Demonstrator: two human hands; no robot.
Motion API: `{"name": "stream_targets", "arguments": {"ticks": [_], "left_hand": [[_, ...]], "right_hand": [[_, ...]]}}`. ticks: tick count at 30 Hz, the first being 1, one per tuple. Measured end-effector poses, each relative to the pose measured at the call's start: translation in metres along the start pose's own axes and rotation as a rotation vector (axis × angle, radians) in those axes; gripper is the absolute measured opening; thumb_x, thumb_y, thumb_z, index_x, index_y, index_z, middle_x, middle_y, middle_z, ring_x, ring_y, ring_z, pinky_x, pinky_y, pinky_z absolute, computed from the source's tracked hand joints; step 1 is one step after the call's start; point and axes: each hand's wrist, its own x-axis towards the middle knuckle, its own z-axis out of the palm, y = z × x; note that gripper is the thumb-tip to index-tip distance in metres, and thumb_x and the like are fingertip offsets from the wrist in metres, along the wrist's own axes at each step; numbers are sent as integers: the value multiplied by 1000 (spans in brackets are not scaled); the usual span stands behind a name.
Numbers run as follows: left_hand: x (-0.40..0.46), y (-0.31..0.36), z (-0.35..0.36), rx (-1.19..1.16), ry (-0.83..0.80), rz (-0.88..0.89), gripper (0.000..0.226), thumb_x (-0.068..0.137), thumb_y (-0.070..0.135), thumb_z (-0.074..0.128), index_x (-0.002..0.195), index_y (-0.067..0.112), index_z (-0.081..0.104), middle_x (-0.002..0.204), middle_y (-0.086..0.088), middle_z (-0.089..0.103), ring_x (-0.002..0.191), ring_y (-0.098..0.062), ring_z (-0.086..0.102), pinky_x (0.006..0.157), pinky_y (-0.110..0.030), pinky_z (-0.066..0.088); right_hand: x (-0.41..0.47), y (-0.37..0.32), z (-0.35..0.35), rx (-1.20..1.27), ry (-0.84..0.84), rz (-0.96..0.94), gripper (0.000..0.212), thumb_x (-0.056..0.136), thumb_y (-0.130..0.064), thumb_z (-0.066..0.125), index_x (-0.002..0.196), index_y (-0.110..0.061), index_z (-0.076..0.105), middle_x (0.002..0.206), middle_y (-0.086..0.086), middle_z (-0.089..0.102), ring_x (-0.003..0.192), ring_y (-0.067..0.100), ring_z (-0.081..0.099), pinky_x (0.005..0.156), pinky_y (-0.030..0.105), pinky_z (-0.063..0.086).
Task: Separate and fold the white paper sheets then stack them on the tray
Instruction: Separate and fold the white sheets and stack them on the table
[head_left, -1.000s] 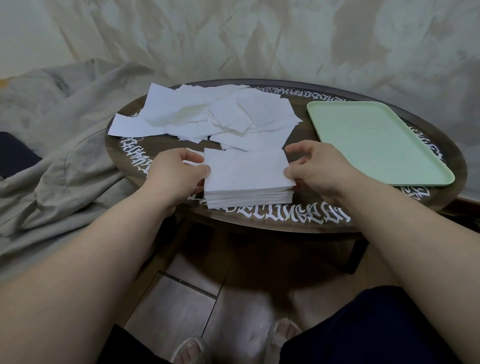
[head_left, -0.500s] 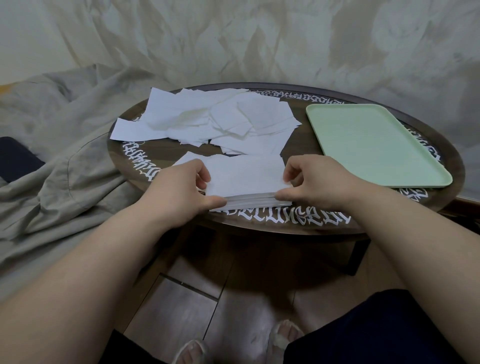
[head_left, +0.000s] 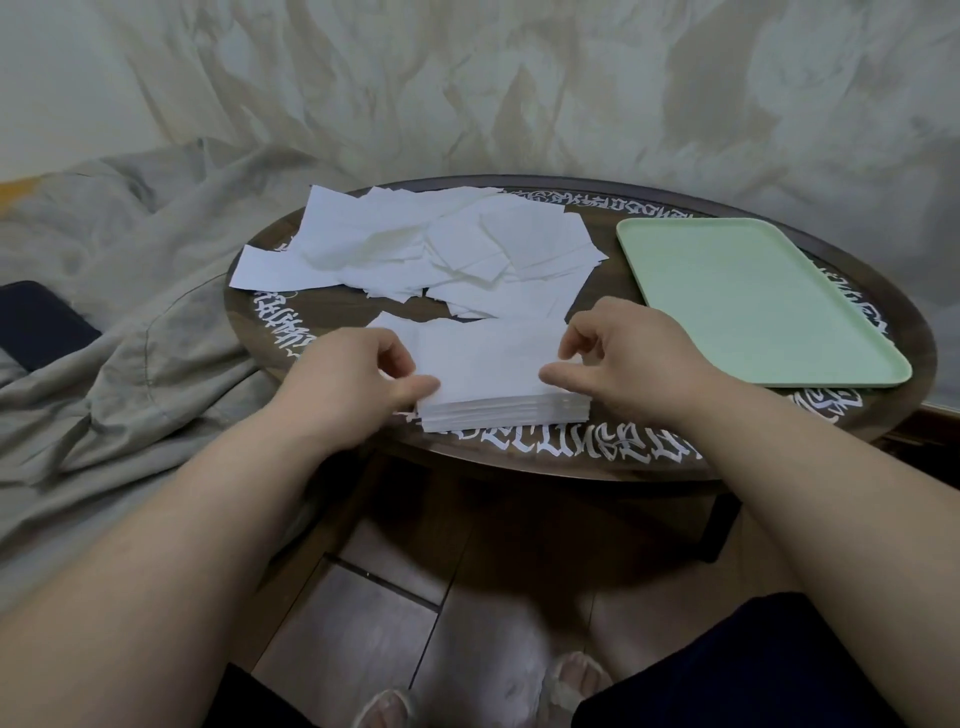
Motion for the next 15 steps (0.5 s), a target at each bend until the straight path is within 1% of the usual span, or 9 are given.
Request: {"name": "stream_targets", "arguments": {"ticks": [3, 4, 6, 8, 9, 11, 12, 13, 15], "left_hand": [[12, -11, -11, -99, 189, -124, 13, 84, 30, 73, 89, 19, 68, 86, 11, 67, 87, -13, 62, 76, -28, 42], [16, -16, -11, -87, 191, -153, 15, 85, 28, 72, 96, 19, 69, 95, 7, 69, 94, -15, 62, 80, -29, 43], [22, -26, -6, 14, 44, -149, 30, 84, 25, 71, 113, 21, 66, 117, 2, 66, 109, -18, 60, 91, -30, 43], [24, -31, 3, 78, -121, -84, 49, 80, 28, 75, 126, 26, 60, 132, 0, 58, 120, -18, 55, 99, -29, 39], [24, -32, 7, 76, -165, -38, 57, 77, 30, 78, 130, 27, 58, 137, 0, 54, 125, -18, 51, 102, -29, 37], [27, -35, 13, 72, -188, 59, 67, 72, 33, 82, 133, 27, 54, 143, 1, 48, 134, -19, 42, 109, -31, 32], [29, -36, 16, 83, -170, 94, 66, 71, 32, 82, 132, 26, 55, 143, 0, 46, 135, -21, 38, 110, -32, 30], [30, -38, 19, 90, -127, 109, 61, 72, 28, 80, 128, 26, 57, 142, 0, 47, 135, -22, 37, 108, -31, 30], [33, -40, 22, 92, 11, 122, 39, 75, 15, 73, 111, 24, 62, 134, 0, 52, 129, -24, 40, 100, -29, 33]], "right_hand": [[4, -15, 4, 29, 71, -125, 24, 85, -44, 65, 101, -26, 68, 93, -12, 52, 91, 10, 48, 77, 27, 36], [7, -19, 7, 30, 60, -148, 27, 87, -43, 63, 106, -25, 68, 101, -9, 54, 95, 11, 49, 81, 29, 39], [12, -26, 15, 33, -4, -163, 29, 89, -41, 62, 112, -25, 67, 110, -4, 56, 98, 14, 53, 86, 32, 43], [15, -27, 22, 29, -82, -161, 29, 89, -40, 61, 113, -24, 66, 107, -5, 54, 92, 15, 55, 84, 29, 43], [16, -26, 24, 22, -111, -158, 28, 89, -40, 61, 112, -24, 66, 103, -6, 53, 90, 14, 55, 82, 28, 43], [17, -24, 26, 18, -133, -149, 26, 89, -38, 62, 109, -23, 67, 97, -7, 51, 90, 15, 56, 82, 29, 43], [17, -23, 26, 20, -130, -144, 24, 88, -37, 62, 108, -23, 67, 95, -7, 52, 90, 16, 56, 82, 29, 44], [17, -23, 26, 24, -126, -140, 24, 88, -36, 62, 107, -22, 68, 94, -6, 53, 90, 16, 57, 82, 30, 44], [17, -22, 26, 37, -122, -134, 22, 88, -36, 63, 105, -22, 68, 94, -5, 55, 90, 16, 57, 83, 30, 44]]}}
